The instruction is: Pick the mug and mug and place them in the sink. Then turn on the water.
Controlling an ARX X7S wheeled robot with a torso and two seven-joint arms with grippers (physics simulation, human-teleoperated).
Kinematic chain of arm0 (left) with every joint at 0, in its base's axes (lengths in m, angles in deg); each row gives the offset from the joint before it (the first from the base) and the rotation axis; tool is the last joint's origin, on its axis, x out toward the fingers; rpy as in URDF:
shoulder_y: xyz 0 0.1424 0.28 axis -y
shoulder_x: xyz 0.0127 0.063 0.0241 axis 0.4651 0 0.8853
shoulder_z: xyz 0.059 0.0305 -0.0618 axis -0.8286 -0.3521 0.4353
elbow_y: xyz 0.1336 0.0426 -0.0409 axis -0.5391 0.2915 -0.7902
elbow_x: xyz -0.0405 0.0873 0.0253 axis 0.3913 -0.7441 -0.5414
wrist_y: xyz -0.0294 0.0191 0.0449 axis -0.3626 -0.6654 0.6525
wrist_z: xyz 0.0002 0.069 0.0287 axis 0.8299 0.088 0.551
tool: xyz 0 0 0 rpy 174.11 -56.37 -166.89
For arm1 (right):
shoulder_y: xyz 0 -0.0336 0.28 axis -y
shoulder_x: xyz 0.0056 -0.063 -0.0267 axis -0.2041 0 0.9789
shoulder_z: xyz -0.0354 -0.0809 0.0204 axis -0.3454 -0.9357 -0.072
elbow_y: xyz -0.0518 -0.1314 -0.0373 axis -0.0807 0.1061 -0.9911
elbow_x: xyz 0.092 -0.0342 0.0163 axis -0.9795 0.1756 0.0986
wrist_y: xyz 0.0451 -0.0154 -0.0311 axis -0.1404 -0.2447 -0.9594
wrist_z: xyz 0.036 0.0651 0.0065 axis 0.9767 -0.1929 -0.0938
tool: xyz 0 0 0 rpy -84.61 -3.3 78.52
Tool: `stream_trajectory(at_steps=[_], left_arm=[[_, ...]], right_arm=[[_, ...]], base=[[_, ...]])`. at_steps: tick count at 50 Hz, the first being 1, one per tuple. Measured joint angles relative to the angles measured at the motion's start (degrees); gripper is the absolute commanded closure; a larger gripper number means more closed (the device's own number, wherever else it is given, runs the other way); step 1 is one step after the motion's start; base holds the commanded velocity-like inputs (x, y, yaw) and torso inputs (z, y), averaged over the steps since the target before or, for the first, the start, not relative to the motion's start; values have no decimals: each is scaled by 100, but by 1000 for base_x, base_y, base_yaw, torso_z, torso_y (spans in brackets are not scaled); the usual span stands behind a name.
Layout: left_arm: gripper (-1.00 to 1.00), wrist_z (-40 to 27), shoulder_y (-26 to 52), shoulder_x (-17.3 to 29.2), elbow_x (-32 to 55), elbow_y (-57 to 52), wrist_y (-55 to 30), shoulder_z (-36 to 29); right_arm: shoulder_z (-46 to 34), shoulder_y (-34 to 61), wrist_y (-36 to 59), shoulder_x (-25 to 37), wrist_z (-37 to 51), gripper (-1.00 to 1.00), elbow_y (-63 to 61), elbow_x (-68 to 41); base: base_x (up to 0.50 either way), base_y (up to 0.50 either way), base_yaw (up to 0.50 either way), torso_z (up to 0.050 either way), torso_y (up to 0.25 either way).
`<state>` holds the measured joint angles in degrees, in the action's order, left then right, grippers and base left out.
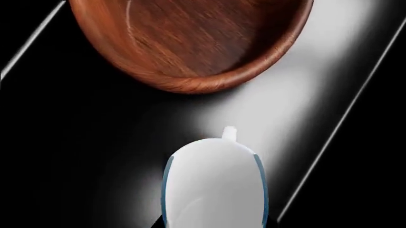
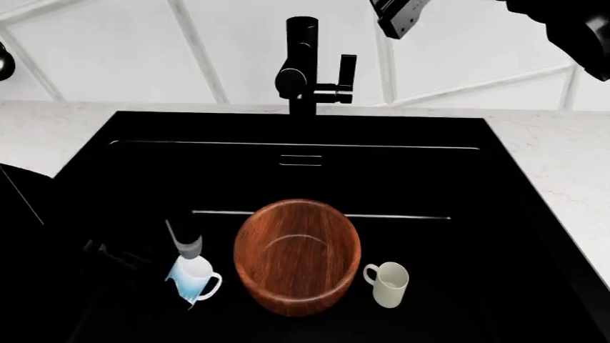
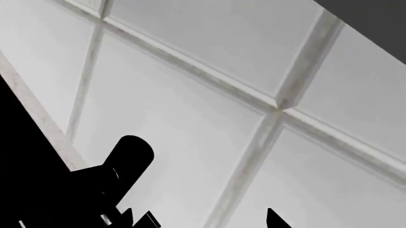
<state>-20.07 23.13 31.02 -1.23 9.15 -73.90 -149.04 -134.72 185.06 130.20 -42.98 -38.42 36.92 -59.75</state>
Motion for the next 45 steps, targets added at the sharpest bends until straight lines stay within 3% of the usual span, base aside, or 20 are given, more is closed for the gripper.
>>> stream_trajectory(at_steps=[21,36,45], left_arm=[[-100,-116,58,116,102,-165,68,114],[-100,-658,541,785,1218,-1284,831,1413],[-100,-1275,846,961,1773,-1567,1595,2295]], right_arm=[[135,6,-15,-19,128,-100,13,-36],[284,-97,11,-134,383,-100,145,-101],[533,-357,-121,-356,798,-100,465,-191]], base=[[0,0,0,0,0],[0,0,0,0,0],[0,0,0,0,0]])
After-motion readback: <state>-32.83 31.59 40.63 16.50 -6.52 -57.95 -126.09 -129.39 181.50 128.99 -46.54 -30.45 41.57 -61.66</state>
